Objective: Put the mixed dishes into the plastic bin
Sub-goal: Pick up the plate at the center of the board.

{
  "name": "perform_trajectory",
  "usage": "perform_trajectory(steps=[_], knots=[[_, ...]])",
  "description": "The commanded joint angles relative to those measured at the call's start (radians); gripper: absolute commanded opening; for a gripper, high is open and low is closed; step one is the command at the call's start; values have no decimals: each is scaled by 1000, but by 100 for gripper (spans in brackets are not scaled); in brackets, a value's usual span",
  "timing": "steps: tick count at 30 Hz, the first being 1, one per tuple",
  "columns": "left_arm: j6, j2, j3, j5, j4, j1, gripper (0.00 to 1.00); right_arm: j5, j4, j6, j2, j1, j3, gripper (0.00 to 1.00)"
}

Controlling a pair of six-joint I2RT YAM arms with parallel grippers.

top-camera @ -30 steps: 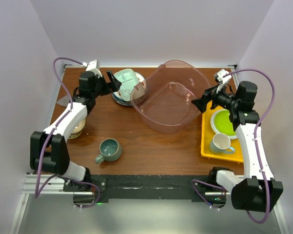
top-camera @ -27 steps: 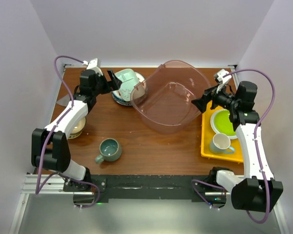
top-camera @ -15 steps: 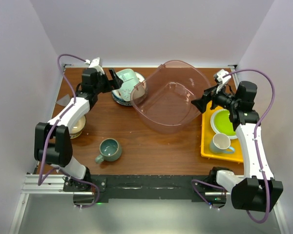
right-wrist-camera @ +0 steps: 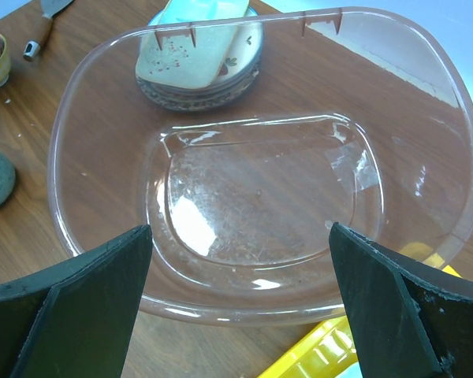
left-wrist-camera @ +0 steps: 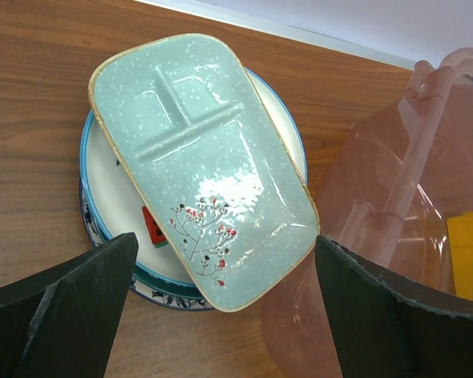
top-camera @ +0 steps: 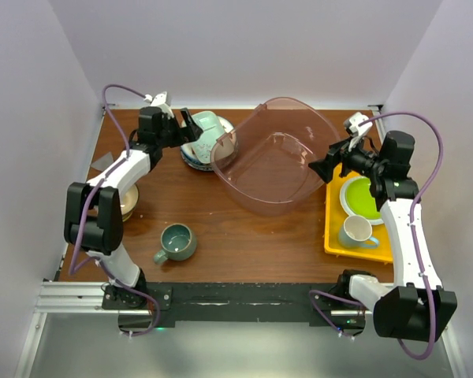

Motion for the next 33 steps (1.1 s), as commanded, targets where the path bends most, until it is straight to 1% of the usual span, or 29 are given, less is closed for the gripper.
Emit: perform_trajectory(steps=[1, 23, 28, 31, 32, 33], knots=[[11, 29, 65, 15, 50, 11, 100, -28, -10, -25, 12, -1, -4, 98], [13, 191, 174, -12, 21, 20, 100, -32, -17, -37, 27, 1, -2, 98], [-1, 261, 226, -26, -10, 22, 93, -34, -19, -39, 27, 1, -4, 98], [-10, 298, 272, -21, -34, 24, 85, -34, -19, -40, 29, -1, -2, 98], [-10, 303, 275, -23, -39, 24, 81, -35, -21, -40, 30, 1, -2, 98], [-12, 306, 274, -23, -41, 24, 79, -35, -21, -42, 32, -1, -1, 98]])
